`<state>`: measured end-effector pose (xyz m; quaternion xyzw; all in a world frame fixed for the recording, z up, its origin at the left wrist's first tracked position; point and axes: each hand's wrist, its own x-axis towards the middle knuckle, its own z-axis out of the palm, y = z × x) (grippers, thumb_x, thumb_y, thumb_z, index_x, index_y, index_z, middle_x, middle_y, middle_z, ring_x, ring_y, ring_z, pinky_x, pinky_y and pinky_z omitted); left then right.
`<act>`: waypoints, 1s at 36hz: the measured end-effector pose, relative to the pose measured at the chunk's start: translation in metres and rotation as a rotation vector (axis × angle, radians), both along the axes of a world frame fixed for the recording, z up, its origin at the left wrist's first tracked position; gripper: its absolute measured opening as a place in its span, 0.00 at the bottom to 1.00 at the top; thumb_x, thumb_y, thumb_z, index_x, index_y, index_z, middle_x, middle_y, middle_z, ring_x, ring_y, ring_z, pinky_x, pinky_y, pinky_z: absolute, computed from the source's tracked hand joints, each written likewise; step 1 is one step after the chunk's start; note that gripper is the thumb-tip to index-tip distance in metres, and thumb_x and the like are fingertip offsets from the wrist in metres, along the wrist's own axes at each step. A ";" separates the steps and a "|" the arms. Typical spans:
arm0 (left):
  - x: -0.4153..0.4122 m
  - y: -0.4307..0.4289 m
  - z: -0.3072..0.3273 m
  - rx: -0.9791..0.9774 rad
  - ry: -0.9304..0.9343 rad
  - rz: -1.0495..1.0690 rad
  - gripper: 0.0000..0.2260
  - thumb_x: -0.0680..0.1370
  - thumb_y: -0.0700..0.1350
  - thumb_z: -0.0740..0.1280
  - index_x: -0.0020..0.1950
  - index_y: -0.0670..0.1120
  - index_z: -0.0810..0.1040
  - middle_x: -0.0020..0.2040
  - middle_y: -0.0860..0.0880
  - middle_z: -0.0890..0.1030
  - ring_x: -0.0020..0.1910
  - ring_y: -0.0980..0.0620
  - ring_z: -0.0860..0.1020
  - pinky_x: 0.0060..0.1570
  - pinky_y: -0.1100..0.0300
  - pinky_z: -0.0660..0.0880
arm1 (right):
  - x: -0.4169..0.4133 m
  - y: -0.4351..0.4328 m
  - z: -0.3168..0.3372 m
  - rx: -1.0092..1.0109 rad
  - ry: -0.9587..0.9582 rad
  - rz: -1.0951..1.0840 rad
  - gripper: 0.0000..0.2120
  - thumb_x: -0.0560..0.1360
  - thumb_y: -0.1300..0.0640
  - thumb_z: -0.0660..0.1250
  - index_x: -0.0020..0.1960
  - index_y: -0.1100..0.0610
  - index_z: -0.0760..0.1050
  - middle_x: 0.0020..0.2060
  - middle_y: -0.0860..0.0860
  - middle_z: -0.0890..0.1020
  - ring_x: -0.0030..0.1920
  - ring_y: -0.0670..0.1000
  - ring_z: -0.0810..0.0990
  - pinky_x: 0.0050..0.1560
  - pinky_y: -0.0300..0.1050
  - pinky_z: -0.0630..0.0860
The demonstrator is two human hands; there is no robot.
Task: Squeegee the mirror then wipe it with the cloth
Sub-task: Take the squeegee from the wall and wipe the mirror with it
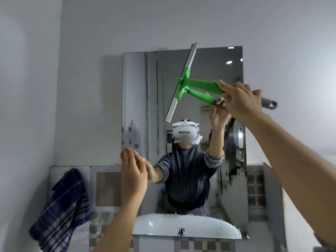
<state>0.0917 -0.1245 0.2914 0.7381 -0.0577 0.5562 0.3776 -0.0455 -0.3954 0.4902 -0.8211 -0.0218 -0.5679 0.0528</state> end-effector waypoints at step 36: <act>0.005 0.091 -0.015 0.610 -0.009 -0.151 0.33 0.80 0.51 0.59 0.74 0.45 0.41 0.76 0.48 0.44 0.75 0.51 0.44 0.73 0.56 0.47 | 0.010 0.169 -0.132 0.853 0.000 0.309 0.28 0.82 0.58 0.48 0.76 0.51 0.37 0.48 0.54 0.73 0.32 0.45 0.72 0.23 0.30 0.66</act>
